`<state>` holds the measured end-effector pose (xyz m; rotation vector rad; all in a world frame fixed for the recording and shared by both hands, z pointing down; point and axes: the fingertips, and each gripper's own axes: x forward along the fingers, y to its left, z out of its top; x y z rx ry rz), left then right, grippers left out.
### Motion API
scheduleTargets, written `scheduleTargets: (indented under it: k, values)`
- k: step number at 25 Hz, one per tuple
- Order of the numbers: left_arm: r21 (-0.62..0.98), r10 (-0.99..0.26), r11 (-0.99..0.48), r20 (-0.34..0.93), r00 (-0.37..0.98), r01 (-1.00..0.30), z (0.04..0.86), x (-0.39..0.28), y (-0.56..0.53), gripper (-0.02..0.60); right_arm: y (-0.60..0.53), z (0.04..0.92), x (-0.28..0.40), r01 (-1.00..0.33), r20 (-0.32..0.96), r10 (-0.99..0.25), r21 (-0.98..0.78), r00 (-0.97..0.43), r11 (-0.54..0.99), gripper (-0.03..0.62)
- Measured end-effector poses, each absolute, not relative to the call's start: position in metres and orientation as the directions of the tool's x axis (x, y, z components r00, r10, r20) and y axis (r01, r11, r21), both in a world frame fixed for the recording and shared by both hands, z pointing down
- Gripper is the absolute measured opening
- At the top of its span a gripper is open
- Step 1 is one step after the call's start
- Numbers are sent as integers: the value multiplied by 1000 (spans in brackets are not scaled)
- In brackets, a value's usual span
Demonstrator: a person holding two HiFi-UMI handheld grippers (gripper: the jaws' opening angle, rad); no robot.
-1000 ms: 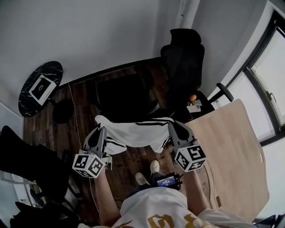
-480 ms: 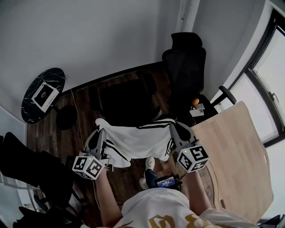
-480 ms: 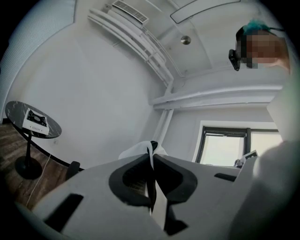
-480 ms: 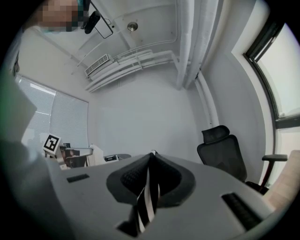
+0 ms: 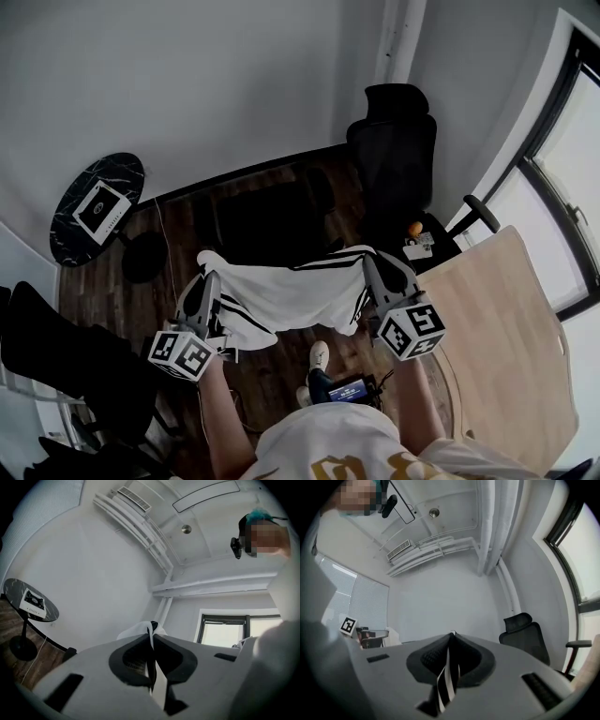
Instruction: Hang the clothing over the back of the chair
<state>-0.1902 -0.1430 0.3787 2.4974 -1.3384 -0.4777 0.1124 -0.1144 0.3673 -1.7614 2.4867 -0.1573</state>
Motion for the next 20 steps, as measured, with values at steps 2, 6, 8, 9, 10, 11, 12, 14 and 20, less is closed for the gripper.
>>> scheduleTargets:
  k: [2,6,8,9,10,11,12,14,20]
  values:
    - [377,-841,-536,-165,515,-756,370,-193,-146,37,-121,358,109,-932,-32,-941,-132,-336,337,29]
    - [368,-846,-530,-175,503,-764,357,-201,-156,37,-136,343,105,-930,-63,-939,-125,-339,344,29]
    - [357,-845,-533,-181,503,-767,352,-203,-162,37,-144,337,104,-931,-77,-938,-122,-338,345,29]
    - [353,-845,-533,-182,502,-769,349,-203,-165,37,-148,334,103,-931,-83,-938,-120,-337,345,29]
    - [352,-846,-532,-182,501,-770,346,-203,-169,37,-152,331,103,-931,-89,-937,-119,-337,346,29]
    - [352,-847,-530,-182,499,-771,342,-203,-172,37,-156,328,103,-931,-95,-937,-117,-336,346,29]
    - [351,-848,-529,-182,498,-772,339,-203,-175,37,-160,325,103,-931,-100,-937,-113,-336,346,29]
    - [344,-846,-533,-188,499,-773,333,-202,-182,37,-168,319,104,-932,-108,-936,-105,-336,347,29]
    - [293,-852,-524,-167,497,-800,324,-200,-210,37,-194,303,107,-931,-133,-930,-89,-341,354,29]
